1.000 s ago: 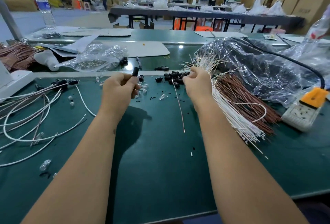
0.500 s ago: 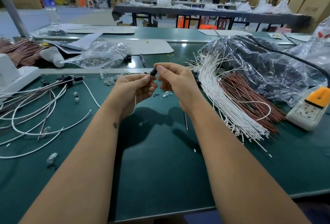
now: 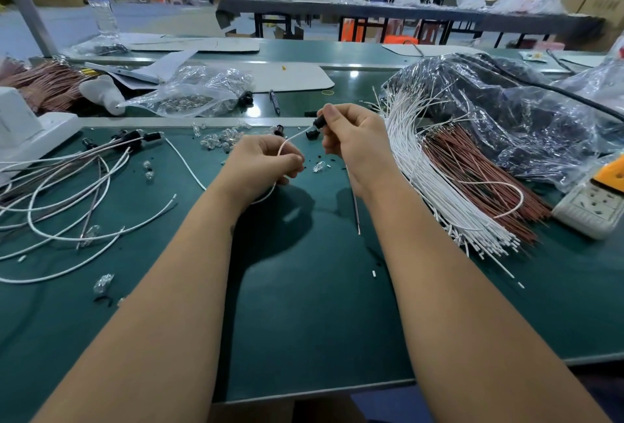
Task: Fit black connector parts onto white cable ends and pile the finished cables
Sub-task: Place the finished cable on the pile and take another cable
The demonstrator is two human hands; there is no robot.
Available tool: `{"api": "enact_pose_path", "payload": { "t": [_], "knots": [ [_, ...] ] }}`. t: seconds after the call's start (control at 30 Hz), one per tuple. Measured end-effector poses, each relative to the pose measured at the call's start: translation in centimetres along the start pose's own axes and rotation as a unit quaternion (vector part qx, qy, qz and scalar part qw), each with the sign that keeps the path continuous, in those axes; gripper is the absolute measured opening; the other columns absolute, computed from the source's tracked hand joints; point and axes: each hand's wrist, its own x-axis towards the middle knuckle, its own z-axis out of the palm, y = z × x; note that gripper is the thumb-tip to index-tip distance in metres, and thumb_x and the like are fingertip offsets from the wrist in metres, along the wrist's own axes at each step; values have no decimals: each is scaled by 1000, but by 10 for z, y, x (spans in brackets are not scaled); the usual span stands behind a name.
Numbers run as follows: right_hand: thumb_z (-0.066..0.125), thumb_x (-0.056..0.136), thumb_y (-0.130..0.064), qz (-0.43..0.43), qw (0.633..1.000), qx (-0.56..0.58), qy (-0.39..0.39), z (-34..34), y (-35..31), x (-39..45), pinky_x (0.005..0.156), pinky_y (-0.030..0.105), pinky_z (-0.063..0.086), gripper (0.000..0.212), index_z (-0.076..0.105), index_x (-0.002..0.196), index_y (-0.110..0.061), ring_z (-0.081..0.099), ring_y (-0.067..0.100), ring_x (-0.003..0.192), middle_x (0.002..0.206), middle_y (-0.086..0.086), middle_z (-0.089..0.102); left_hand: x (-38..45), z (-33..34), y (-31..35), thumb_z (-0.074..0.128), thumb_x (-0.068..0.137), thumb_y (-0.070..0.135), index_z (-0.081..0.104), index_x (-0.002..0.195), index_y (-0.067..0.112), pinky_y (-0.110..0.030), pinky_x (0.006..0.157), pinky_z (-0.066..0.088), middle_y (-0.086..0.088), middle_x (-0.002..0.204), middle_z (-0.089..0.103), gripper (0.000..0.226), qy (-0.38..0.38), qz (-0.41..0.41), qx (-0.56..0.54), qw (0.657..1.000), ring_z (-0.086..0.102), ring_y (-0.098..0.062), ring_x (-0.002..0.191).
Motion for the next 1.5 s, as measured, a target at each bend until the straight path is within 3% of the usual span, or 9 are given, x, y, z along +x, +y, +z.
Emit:
{"api": "enact_pose_path", "payload": {
  "t": [0.17,0.37,0.5,0.63,0.83,1.03,1.27,1.4,1.5],
  "knots": [
    [61,91,-14,26,998,-51,-29,-1,1,-2,49,19,42,19,66,73,-11,49,8,46,53,-6,56,1,6,0,72,85,15,69,102,14,-13,80,48,4,93,70,17,8,62,44,997,62,0,81],
    [65,89,-20,-21,971,-230,-57,7,-1,-6,62,28,49,12,67,77,-17,55,8,57,62,-10,61,2,7,-5,56,94,0,67,91,1,-16,47,45,-5,67,62,11,10,39,21,999,52,-1,47],
    [54,92,-21,-40,934,-346,76,-31,-17,8,61,25,43,14,66,88,-16,55,5,68,76,-10,62,7,3,-13,57,95,12,66,77,18,-26,53,38,1,69,65,21,24,18,53,998,44,-7,48],
    [45,88,-7,56,834,-499,229,-94,-22,22,80,35,48,27,66,105,-9,57,28,97,111,13,63,12,4,-16,57,95,19,66,78,17,-36,65,38,-9,78,65,19,25,5,62,998,43,-19,59],
    [49,90,-13,239,684,-662,193,-145,-5,13,101,47,38,38,51,126,-2,42,38,122,136,23,45,12,7,-15,58,94,17,65,77,18,-34,68,39,-2,74,65,18,32,-1,59,998,44,-16,58],
    [58,83,2,163,720,-610,288,-149,-1,12,75,41,51,8,60,87,-4,60,37,89,93,17,64,13,8,-16,57,96,18,62,75,23,-30,66,38,8,66,62,22,37,9,83,996,46,-8,55],
    [59,89,-6,25,694,-632,344,-137,-16,10,80,41,46,14,70,98,-6,55,33,100,103,15,66,15,7,-19,54,97,19,63,79,25,-31,67,40,6,73,64,21,36,8,83,996,46,-12,59],
    [52,95,-11,-62,816,-450,359,-106,-48,20,65,23,46,9,60,93,-14,58,14,80,91,-1,63,14,6,-18,48,100,16,59,84,19,-25,51,39,4,70,62,19,36,3,19,999,44,-10,51],
    [51,96,-10,-70,927,-152,337,-70,-67,25,57,22,51,6,54,93,-12,57,6,63,81,-2,61,13,5,-15,44,102,13,53,84,16,-19,45,40,0,71,61,20,67,-4,-44,997,50,-8,51]
  ]
}}
